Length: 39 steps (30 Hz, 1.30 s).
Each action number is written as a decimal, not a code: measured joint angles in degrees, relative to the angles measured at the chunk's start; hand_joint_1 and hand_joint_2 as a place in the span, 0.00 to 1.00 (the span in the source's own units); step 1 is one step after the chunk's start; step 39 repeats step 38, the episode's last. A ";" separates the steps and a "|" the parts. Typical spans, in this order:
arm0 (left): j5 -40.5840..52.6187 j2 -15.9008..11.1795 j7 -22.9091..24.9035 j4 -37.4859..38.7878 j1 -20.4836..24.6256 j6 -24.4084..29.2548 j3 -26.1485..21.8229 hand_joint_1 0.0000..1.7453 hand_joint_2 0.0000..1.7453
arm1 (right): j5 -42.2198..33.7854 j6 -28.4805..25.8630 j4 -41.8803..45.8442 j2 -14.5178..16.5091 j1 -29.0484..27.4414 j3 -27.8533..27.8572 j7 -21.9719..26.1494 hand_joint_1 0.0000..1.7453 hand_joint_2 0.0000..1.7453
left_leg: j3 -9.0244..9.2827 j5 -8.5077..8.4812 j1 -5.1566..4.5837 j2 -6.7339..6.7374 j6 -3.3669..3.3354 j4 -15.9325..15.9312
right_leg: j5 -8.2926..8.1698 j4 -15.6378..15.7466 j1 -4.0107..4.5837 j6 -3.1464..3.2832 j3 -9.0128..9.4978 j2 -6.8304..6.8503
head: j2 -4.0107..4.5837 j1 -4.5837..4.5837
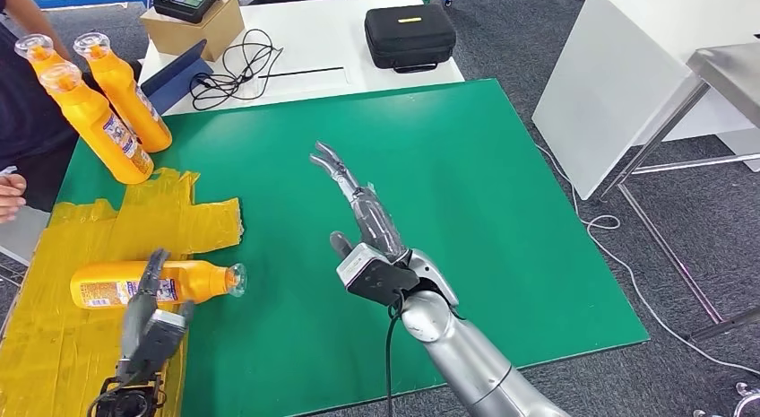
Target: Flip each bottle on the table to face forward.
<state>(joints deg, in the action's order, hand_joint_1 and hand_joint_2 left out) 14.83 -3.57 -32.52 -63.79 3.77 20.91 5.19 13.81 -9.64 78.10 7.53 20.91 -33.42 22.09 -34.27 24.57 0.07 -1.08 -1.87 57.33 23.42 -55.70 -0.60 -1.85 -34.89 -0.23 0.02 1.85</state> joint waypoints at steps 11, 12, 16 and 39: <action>-13.46 -0.28 -0.50 -14.22 -3.08 -7.31 0.38 0.00 0.00 | -3.38 2.14 -5.54 0.38 1.45 1.33 5.18 0.00 0.00 | -0.02 -0.01 0.00 -0.01 0.00 0.00 | 0.00 0.00 0.00 0.00 -0.01 0.01 | 0.00 0.00; -17.92 -0.22 -1.09 -15.35 -3.13 -9.26 0.29 0.00 0.00 | -3.98 2.41 -6.19 0.49 1.48 1.62 6.75 0.00 0.00 | -0.02 -0.01 0.00 -0.01 0.00 0.00 | 0.00 0.00 0.00 0.00 -0.01 0.01 | 0.00 -0.01; -29.62 0.33 -0.47 -20.97 -3.05 -14.45 -0.44 0.00 0.00 | -4.15 1.63 -9.95 1.22 1.49 2.99 12.37 0.00 0.00 | -0.01 -0.01 -0.01 -0.01 0.00 0.01 | 0.00 0.00 0.00 0.00 -0.01 0.01 | 0.00 0.00; -33.03 4.95 -1.57 -21.95 -0.08 -26.26 -3.19 0.00 0.00 | -0.92 -7.86 -17.27 9.38 2.24 3.09 14.04 0.00 0.00 | -0.01 -0.01 0.01 0.19 0.01 0.00 | -0.01 -0.03 0.00 0.00 -0.02 -0.13 | 0.00 0.00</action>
